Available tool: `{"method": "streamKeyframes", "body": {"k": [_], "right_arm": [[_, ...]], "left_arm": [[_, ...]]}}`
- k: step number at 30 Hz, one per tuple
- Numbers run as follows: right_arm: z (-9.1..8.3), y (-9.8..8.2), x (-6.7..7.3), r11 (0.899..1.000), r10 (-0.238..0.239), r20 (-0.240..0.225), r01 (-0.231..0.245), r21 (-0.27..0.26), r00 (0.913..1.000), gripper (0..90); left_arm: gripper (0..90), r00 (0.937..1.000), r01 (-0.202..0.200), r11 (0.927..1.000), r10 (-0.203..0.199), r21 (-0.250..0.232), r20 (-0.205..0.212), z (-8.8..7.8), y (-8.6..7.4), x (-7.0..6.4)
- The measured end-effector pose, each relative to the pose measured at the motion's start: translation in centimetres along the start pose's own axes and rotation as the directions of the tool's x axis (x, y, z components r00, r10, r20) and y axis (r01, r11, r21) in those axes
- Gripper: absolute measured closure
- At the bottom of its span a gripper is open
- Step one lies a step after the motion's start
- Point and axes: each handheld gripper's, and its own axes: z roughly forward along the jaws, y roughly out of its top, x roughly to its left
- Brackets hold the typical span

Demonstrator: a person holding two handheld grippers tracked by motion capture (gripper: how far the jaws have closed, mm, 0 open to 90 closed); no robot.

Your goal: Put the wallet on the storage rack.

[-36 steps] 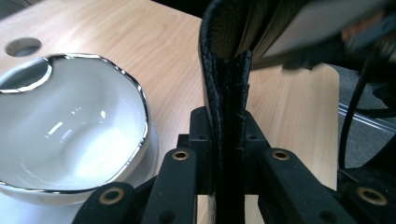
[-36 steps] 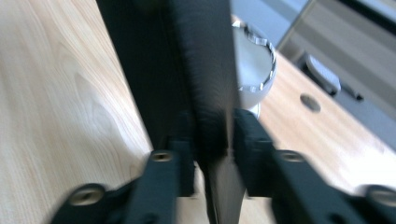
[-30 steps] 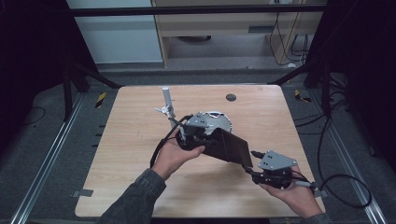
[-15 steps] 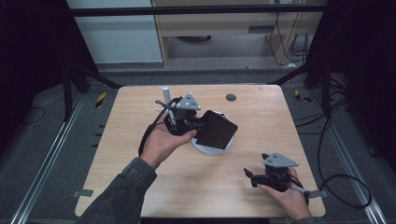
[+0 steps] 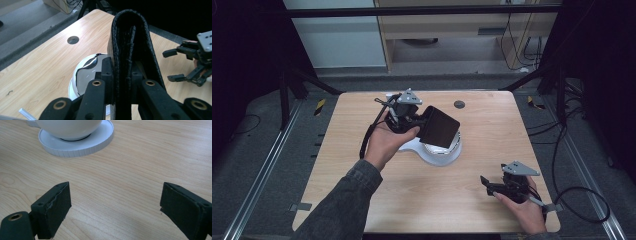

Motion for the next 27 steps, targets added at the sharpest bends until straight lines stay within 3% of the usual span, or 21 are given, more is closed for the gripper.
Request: {"method": "streamKeyframes", "body": {"k": [6, 11, 15, 27], "right_arm": [[0.1, -0.1, 0.1, 1.0, 0.001, -0.008, 0.0, 0.009, 1.0, 10.5], [0.3, -0.2, 0.3, 1.0, -0.011, -0.011, 0.011, 0.027, 0.9999, 10.7], [0.3, -0.2, 0.3, 0.999, -0.014, -0.006, 0.014, 0.031, 0.9999, 10.8], [0.4, -0.3, 0.3, 0.999, -0.018, -0.008, 0.018, 0.039, 0.9998, 11.0]], "left_arm": [[80.0, 0.9996, 0.028, 0.9996, -0.028, 0.004, -0.007, 1.0, -1.0, 0.4], [79.9, 0.9992, 0.022, 0.9997, -0.021, 0.015, -0.035, 1.7, -1.7, 0.3], [79.9, 0.9987, 0.047, 0.9989, -0.047, 0.006, -0.02, 2.1, -2.1, 0.5], [79.9, 0.9983, 0.057, 0.9982, -0.057, 0.017, -0.014, 2.5, -3.3, 0.5]]}}
